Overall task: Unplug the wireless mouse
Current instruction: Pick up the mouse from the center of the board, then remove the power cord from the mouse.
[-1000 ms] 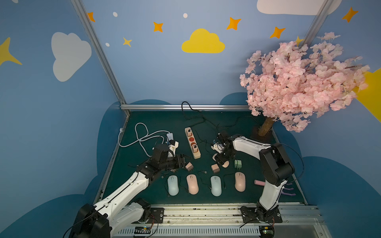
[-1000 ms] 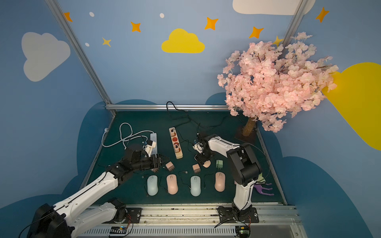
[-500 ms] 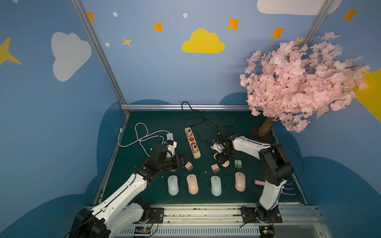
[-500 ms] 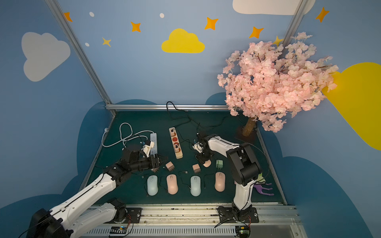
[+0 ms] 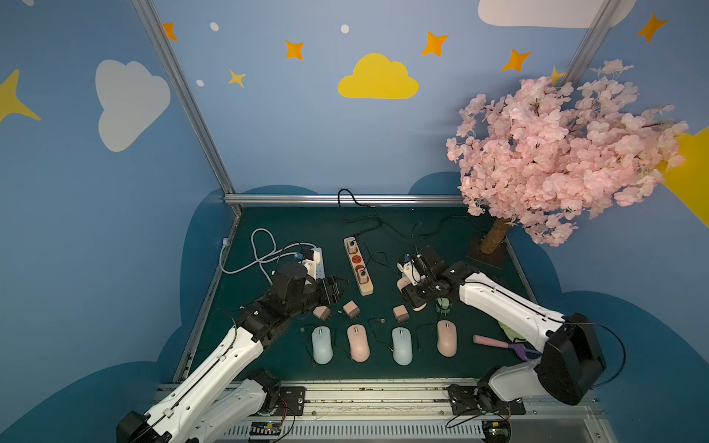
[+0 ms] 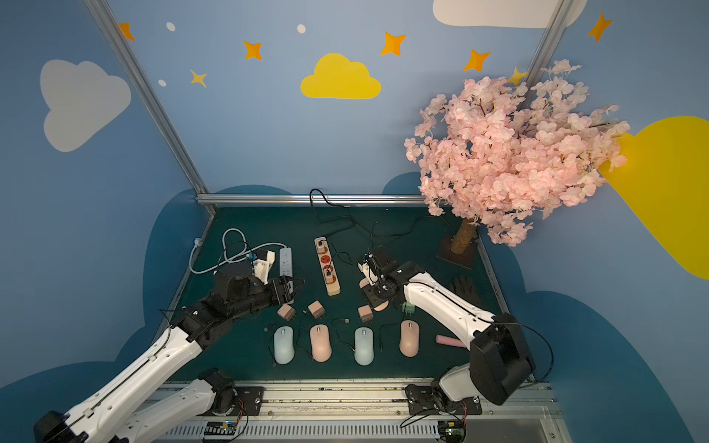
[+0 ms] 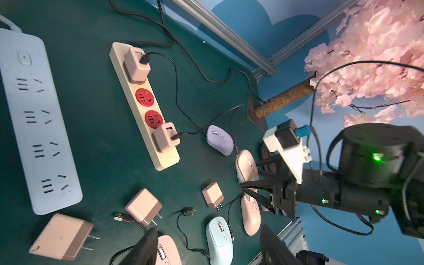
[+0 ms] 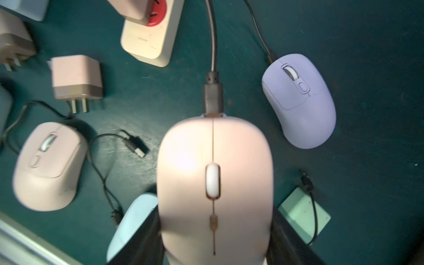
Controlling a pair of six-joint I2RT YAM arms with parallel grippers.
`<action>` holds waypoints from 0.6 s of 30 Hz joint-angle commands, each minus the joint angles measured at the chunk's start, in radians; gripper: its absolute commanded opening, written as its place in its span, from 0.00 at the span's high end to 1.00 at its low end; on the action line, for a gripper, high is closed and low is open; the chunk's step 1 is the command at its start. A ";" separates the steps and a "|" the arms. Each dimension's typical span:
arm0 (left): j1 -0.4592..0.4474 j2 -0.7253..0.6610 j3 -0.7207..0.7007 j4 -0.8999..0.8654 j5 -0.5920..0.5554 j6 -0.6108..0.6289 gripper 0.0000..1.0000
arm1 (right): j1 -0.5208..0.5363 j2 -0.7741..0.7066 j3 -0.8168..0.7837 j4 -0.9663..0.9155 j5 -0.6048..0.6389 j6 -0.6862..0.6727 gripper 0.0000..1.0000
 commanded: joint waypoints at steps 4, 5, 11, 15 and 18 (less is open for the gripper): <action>-0.075 0.067 -0.011 0.155 0.002 -0.097 0.33 | 0.033 -0.176 -0.130 0.145 -0.096 0.123 1.00; -0.087 0.079 -0.016 0.182 0.006 -0.110 0.34 | 0.033 -0.199 -0.158 0.184 -0.135 0.123 1.00; -0.159 0.157 0.013 0.254 0.002 -0.111 0.35 | 0.033 -0.267 -0.254 0.297 -0.203 0.151 1.00; -0.205 0.239 0.043 0.304 -0.001 -0.073 0.37 | 0.033 -0.276 -0.255 0.307 -0.235 0.130 1.00; -0.238 0.317 0.082 0.322 -0.012 -0.045 0.37 | 0.033 -0.278 -0.245 0.298 -0.246 0.122 1.00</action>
